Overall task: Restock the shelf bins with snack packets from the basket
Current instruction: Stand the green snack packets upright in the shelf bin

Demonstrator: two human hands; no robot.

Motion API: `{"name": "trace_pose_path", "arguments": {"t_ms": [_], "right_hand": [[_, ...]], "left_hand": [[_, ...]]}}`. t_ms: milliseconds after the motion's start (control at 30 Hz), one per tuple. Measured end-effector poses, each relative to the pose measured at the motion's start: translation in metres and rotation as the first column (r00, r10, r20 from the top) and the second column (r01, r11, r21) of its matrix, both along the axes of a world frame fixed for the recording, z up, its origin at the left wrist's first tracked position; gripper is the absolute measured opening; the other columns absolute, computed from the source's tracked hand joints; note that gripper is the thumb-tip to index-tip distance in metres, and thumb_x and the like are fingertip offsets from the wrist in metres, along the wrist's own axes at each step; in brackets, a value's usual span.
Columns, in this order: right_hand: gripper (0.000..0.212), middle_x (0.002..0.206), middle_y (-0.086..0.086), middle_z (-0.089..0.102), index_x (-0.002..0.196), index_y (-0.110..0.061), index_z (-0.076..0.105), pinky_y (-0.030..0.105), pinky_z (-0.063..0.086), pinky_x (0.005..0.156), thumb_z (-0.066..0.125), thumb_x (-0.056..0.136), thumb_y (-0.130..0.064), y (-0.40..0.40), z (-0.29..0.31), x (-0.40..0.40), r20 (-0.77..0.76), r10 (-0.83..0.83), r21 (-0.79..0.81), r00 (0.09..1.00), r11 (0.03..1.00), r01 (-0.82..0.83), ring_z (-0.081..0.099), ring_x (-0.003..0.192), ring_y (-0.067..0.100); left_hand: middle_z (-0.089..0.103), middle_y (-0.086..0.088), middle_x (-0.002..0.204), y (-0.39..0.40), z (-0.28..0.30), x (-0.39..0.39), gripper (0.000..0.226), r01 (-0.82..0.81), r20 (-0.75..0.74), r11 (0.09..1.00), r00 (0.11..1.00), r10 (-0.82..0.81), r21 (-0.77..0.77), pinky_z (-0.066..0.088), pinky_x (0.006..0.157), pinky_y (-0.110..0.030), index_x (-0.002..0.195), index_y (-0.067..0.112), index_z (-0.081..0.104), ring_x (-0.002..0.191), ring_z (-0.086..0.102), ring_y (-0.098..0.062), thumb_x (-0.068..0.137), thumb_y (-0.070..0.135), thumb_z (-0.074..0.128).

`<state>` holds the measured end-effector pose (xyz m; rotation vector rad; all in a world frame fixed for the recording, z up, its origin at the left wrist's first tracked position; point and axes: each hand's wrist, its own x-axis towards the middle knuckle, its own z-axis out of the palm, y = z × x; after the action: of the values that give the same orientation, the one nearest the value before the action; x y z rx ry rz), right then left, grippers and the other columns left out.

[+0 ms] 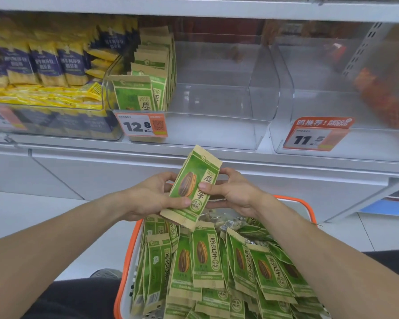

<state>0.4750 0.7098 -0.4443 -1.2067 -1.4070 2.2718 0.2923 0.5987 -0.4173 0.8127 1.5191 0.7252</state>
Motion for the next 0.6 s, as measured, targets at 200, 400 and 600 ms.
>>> {"name": "trace_pose_path", "arguments": {"t_ms": [200, 400, 600], "right_hand": [[0.074, 0.107, 0.010, 0.075, 0.131, -0.014, 0.045, 0.035, 0.058, 0.077, 0.083, 0.068, -0.022, -0.006, 0.010, -0.003, -0.043, 0.102, -0.018, 0.994, 0.995, -0.103, 0.072, 0.094, 0.024], [0.054, 0.110, 0.006, 0.074, 0.118, -0.012, 0.063, 0.048, 0.060, 0.085, 0.085, 0.069, -0.017, -0.012, 0.050, -0.017, -0.128, 0.012, 0.374, 0.992, 0.927, 0.037, 0.072, 0.100, 0.027], [0.051, 0.101, -0.012, 0.070, 0.110, -0.030, 0.056, 0.032, 0.060, 0.073, 0.087, 0.074, -0.011, -0.024, 0.113, -0.032, -0.330, -0.022, 0.820, 0.944, 0.488, 0.298, 0.068, 0.101, 0.012]], "left_hand": [[0.072, -0.013, 0.114, -0.005, 0.015, -0.033, 0.065, 0.240, -0.119, 0.971, 0.964, -0.238, 0.004, 0.056, 0.089, -0.056, 0.137, 0.027, 0.046, 0.103, 0.070, -0.032, 0.081, 0.016, 0.077], [0.074, -0.002, 0.105, -0.005, 0.036, -0.047, 0.062, 0.259, -0.409, 0.940, 0.900, -0.152, 0.221, 0.061, 0.079, -0.042, 0.131, 0.031, 0.044, 0.096, 0.072, -0.016, 0.083, 0.011, 0.078], [0.070, 0.012, 0.100, 0.004, 0.063, -0.053, 0.044, 0.080, -0.472, 0.741, 0.814, 0.337, 0.667, 0.049, 0.081, -0.017, 0.116, 0.027, 0.059, 0.094, 0.065, -0.001, 0.078, 0.028, 0.081]]}}
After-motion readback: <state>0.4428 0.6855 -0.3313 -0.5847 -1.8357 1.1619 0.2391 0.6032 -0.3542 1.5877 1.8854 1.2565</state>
